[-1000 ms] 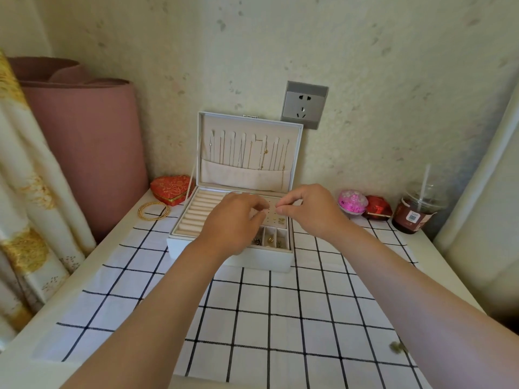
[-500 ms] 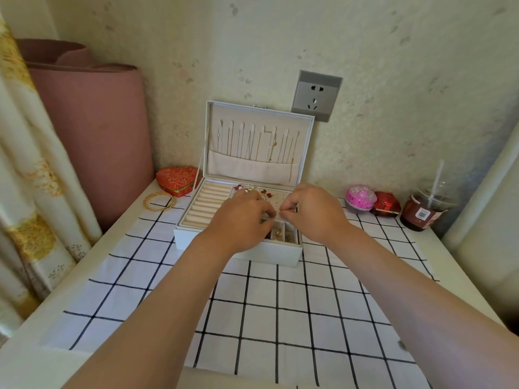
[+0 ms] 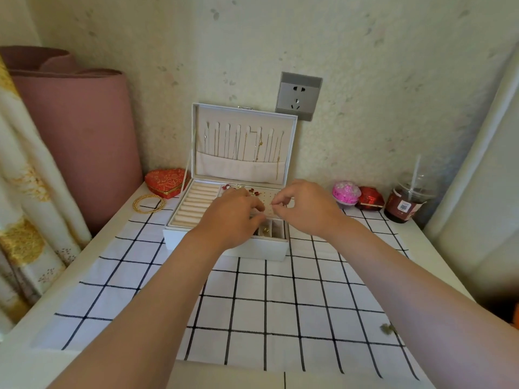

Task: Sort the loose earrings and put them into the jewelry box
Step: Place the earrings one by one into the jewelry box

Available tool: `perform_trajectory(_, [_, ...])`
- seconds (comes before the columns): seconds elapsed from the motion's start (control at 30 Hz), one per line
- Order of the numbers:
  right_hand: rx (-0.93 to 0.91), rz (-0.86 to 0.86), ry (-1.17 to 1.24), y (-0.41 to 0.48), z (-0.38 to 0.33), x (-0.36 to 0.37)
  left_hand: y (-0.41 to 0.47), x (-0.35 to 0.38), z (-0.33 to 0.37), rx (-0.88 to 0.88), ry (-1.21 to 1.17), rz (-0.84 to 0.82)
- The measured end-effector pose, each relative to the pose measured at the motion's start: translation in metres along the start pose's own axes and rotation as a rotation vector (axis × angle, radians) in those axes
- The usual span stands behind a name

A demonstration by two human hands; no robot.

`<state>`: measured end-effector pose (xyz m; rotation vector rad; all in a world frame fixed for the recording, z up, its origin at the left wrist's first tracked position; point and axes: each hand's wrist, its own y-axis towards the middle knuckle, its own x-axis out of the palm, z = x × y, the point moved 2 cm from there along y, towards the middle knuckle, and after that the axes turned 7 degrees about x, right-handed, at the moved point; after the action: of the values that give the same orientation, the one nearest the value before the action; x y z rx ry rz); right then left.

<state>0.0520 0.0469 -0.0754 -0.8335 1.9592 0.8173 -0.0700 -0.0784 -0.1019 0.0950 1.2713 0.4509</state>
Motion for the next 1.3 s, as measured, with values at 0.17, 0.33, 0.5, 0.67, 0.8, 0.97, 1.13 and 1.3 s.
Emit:
perform_trajectory(0.17, [0.149, -0.060, 0.108, -0.029, 0.027, -0.029, 0.003, -0.003, 0.042, 0.067, -0.091, 0.030])
perform_trajectory(0.33, [0.279, -0.299, -0.010, -0.077, 0.070, -0.055, 0.004, 0.010, 0.098, 0.148, -0.176, -0.093])
perform_trajectory(0.5, [0.382, -0.515, -0.083, -0.117, 0.091, -0.074, -0.003, 0.038, 0.156, 0.231, -0.268, -0.396])
perform_trajectory(0.67, [0.449, -0.722, -0.184, -0.143, 0.101, -0.086, -0.018, 0.064, 0.190, 0.270, -0.173, -0.627])
perform_trajectory(0.8, [0.474, -0.770, -0.263, -0.151, 0.107, -0.079, -0.025, 0.078, 0.195, 0.243, -0.094, -0.567])
perform_trajectory(0.97, [0.438, -0.779, -0.310, -0.149, 0.104, -0.069, -0.034, 0.088, 0.196, 0.152, -0.233, -0.483])
perform_trajectory(1.13, [0.384, -0.701, -0.285, -0.143, 0.094, -0.063, -0.034, 0.084, 0.186, 0.083, -0.228, -0.447])
perform_trajectory(1.3, [0.346, -0.662, -0.189, -0.139, 0.089, -0.055, -0.031, 0.074, 0.169, 0.111, -0.157, -0.451])
